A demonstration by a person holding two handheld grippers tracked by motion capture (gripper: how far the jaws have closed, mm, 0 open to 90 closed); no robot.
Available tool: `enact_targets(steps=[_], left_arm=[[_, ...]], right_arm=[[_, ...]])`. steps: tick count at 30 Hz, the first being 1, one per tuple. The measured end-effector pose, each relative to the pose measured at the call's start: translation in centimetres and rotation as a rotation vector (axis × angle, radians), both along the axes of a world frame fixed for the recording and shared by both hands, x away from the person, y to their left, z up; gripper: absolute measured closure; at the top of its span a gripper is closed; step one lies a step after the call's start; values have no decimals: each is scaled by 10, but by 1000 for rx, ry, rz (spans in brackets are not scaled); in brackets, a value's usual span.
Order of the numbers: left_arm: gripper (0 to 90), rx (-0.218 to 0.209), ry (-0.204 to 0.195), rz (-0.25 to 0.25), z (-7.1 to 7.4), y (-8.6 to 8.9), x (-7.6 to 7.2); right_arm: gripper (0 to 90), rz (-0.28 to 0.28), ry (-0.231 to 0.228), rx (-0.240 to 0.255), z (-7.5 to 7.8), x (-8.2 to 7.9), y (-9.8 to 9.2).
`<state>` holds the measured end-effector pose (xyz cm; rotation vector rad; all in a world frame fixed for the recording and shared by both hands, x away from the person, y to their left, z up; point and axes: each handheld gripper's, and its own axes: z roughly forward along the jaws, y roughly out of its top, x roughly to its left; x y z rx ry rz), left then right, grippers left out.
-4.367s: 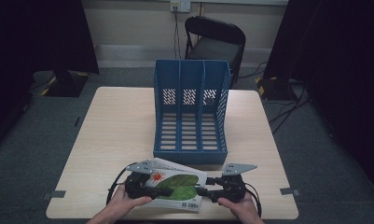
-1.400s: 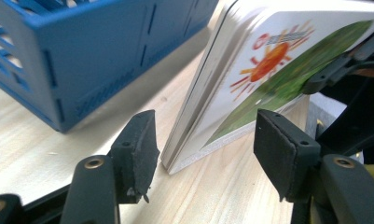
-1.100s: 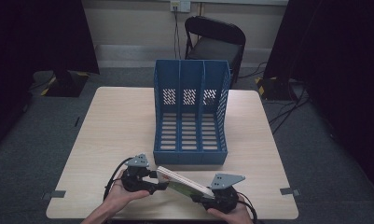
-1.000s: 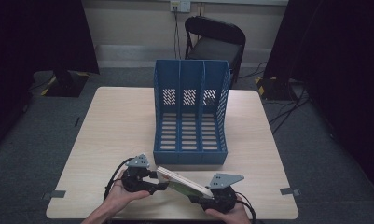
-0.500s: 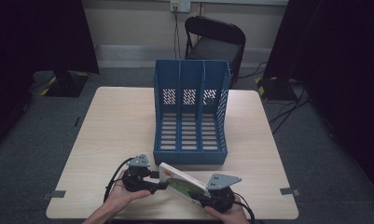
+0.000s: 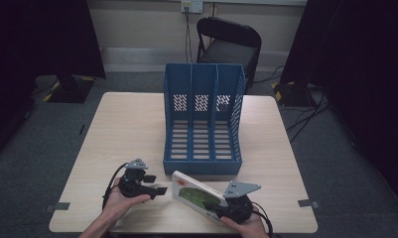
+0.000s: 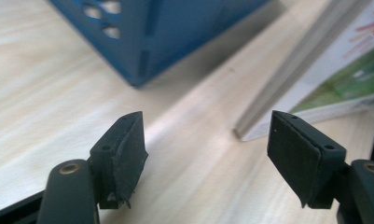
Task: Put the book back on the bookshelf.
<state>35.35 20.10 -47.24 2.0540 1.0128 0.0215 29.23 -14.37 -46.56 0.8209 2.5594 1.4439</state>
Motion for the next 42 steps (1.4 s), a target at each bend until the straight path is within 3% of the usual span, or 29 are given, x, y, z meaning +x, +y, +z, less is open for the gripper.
enact_targets(steps=[2, 7, 10, 14, 18, 22, 27, 28, 32, 42], left_arm=[[271, 9, -6, 38, 0, 6, 2], [266, 95, -9, 78, -1, 15, 7], [192, 160, -11, 151, -4, 18, 8], [182, 231, -21, 174, -9, 22, 11], [185, 276, -16, 201, -14, 23, 13], [175, 326, -81, 246, -19, 22, 12], [96, 297, -135, 254, -26, 24, 11], [62, 280, -162, 245, -30, 26, 12], [1, 267, -181, 249, -33, 28, 12], [0, 258, -193, 246, -35, 28, 12]], right_arm=[[763, -1, -3, 2, 1, 0, -1], [763, -3, -4, 7, 2, 1, -3], [763, -6, -15, 8, 3, 1, -4], [763, -7, -21, 10, 5, 0, -3], [764, -8, -24, 14, 6, 0, -5], [764, -11, -20, 20, 8, 0, -7], [764, -9, -26, 20, 10, 0, -6], [764, -8, -28, 25, 11, -1, -6], [764, -3, -39, 25, 15, -1, -7], [764, 17, -59, 37, 28, -4, -7]])
